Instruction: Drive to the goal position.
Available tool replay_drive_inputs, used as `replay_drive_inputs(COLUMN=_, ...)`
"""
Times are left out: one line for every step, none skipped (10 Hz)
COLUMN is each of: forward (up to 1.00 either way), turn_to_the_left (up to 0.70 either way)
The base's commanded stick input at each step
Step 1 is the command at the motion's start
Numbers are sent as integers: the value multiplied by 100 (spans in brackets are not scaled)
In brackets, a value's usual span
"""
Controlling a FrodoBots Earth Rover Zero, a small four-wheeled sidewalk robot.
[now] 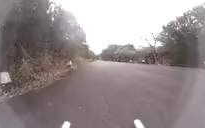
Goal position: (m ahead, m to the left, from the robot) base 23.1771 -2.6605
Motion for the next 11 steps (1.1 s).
replay_drive_inputs(forward=50, turn_to_the_left=0)
replay_drive_inputs(forward=50, turn_to_the_left=0)
replay_drive_inputs(forward=50, turn_to_the_left=0)
replay_drive_inputs(forward=50, turn_to_the_left=0)
replay_drive_inputs(forward=50, turn_to_the_left=0)
replay_drive_inputs(forward=50, turn_to_the_left=0)
replay_drive_inputs(forward=50, turn_to_the_left=0)
replay_drive_inputs(forward=50, turn_to_the_left=0)
replay_drive_inputs(forward=50, turn_to_the_left=0)
replay_drive_inputs(forward=50, turn_to_the_left=0)
replay_drive_inputs(forward=50, turn_to_the_left=0)
